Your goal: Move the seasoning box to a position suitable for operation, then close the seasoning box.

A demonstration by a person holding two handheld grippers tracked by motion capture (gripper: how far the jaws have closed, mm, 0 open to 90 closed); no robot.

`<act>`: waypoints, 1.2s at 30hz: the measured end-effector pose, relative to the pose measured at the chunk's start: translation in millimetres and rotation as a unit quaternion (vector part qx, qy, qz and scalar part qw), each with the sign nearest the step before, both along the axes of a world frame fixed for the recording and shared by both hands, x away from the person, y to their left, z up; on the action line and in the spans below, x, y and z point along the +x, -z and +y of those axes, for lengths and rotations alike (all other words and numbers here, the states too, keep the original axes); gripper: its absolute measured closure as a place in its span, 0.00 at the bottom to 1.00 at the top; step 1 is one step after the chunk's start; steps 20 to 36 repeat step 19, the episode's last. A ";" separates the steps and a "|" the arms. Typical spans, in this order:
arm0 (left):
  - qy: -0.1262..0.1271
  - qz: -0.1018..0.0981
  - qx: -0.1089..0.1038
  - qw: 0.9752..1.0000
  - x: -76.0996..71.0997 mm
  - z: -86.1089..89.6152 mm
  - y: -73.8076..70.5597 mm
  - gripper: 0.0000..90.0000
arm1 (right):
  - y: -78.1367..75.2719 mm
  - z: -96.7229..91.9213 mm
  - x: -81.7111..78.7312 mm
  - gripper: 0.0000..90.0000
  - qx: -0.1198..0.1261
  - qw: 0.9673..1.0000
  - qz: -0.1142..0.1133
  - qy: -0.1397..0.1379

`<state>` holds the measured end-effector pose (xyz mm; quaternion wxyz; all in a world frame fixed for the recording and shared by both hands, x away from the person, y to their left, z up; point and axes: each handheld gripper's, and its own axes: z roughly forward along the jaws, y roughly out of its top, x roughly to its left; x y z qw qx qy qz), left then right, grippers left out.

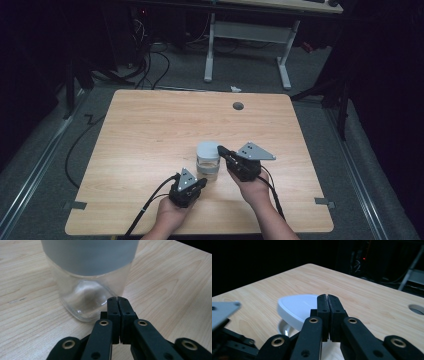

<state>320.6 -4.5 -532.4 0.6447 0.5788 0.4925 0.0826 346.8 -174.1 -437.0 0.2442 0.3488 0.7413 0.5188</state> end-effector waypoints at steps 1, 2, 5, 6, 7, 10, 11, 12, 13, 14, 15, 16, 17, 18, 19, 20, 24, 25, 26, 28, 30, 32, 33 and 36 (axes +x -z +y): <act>-0.001 0.000 -0.002 1.000 0.0 0.0 -0.2 0.99 | 1.2 3.2 0.4 0.99 -0.004 1.000 0.005 -0.004; -0.001 -0.002 -0.001 1.000 -0.3 0.2 0.0 0.99 | 4.4 6.0 -0.1 0.99 -0.015 1.000 0.012 -0.005; 0.005 0.002 -0.012 1.000 -2.0 4.1 -2.8 0.98 | 15.0 4.8 -7.8 0.98 -0.020 1.000 0.022 -0.004; 0.007 0.008 -0.015 1.000 -2.7 7.5 -5.4 0.96 | 15.2 0.2 -12.5 0.97 -0.014 1.000 0.013 0.000; 0.007 0.008 -0.018 1.000 -3.9 12.1 -8.6 0.95 | 15.0 -6.2 -16.7 0.96 -0.009 1.000 0.006 0.005; -0.003 -0.015 -0.001 1.000 -6.0 34.8 -15.7 0.89 | 23.2 -33.3 -28.1 0.94 -0.013 0.999 0.002 0.039; -0.008 -0.017 0.016 1.000 -4.2 46.0 -15.9 0.85 | 29.7 -44.9 -31.1 0.92 -0.017 0.999 0.008 0.051; -0.019 -0.021 0.032 0.999 -1.8 58.3 -15.0 0.80 | 37.2 -56.7 -33.7 0.90 -0.023 0.997 0.015 0.067; -0.019 -0.021 0.032 0.999 -1.8 58.3 -15.0 0.75 | 44.6 -68.2 -36.8 0.86 -0.026 0.996 0.026 0.083; -0.049 -0.028 0.071 0.996 3.0 84.5 -8.7 0.70 | 51.7 -78.8 -39.8 0.80 -0.025 0.994 0.033 0.098; -0.049 -0.028 0.071 0.996 3.0 84.5 -8.7 0.65 | 57.8 -88.1 -43.0 0.74 -0.022 0.992 0.042 0.114; -0.087 -0.030 0.089 0.992 4.1 109.9 -0.2 0.63 | 63.0 -96.2 -46.6 0.70 -0.021 0.990 0.045 0.130; -0.087 -0.030 0.089 0.992 4.1 109.9 -0.2 0.61 | 67.5 -102.4 -51.1 0.65 -0.019 0.988 0.044 0.145; -0.106 -0.007 0.074 0.992 5.1 126.8 2.5 0.59 | 71.5 -107.2 -54.7 0.61 -0.018 0.986 0.041 0.159; -0.111 -0.008 0.076 0.991 5.7 130.4 1.5 0.57 | 74.0 -110.5 -55.7 0.58 -0.018 0.984 0.044 0.169; -0.111 -0.008 0.076 0.991 5.7 130.4 1.5 0.57 | 74.0 -110.5 -55.7 0.58 -0.018 0.984 0.044 0.169; -0.111 -0.008 0.076 0.991 5.7 130.4 1.5 0.57 | 74.0 -110.5 -55.7 0.58 -0.018 0.984 0.044 0.169; -0.111 -0.008 0.076 0.991 5.7 130.4 1.5 0.57 | 74.0 -110.5 -55.7 0.58 -0.018 0.984 0.044 0.169; -0.111 -0.008 0.076 0.991 5.7 130.4 1.5 0.57 | 74.0 -110.5 -55.7 0.58 -0.018 0.984 0.044 0.169; -0.111 -0.008 0.076 0.991 5.7 130.4 1.5 0.57 | 74.0 -110.5 -55.7 0.58 -0.018 0.984 0.044 0.169; -0.111 -0.008 0.076 0.991 5.7 130.4 1.5 0.57 | 74.0 -110.5 -55.7 0.58 -0.018 0.984 0.044 0.169; -0.111 -0.008 0.076 0.991 5.7 130.4 1.5 0.57 | 74.0 -110.5 -55.7 0.58 -0.018 0.984 0.044 0.169; -0.111 -0.008 0.076 0.991 5.7 130.4 1.5 0.57 | 74.0 -110.5 -55.7 0.58 -0.018 0.984 0.044 0.169; -0.111 -0.008 0.076 0.991 5.7 130.4 1.5 0.57 | 74.0 -110.5 -55.7 0.58 -0.018 0.984 0.044 0.169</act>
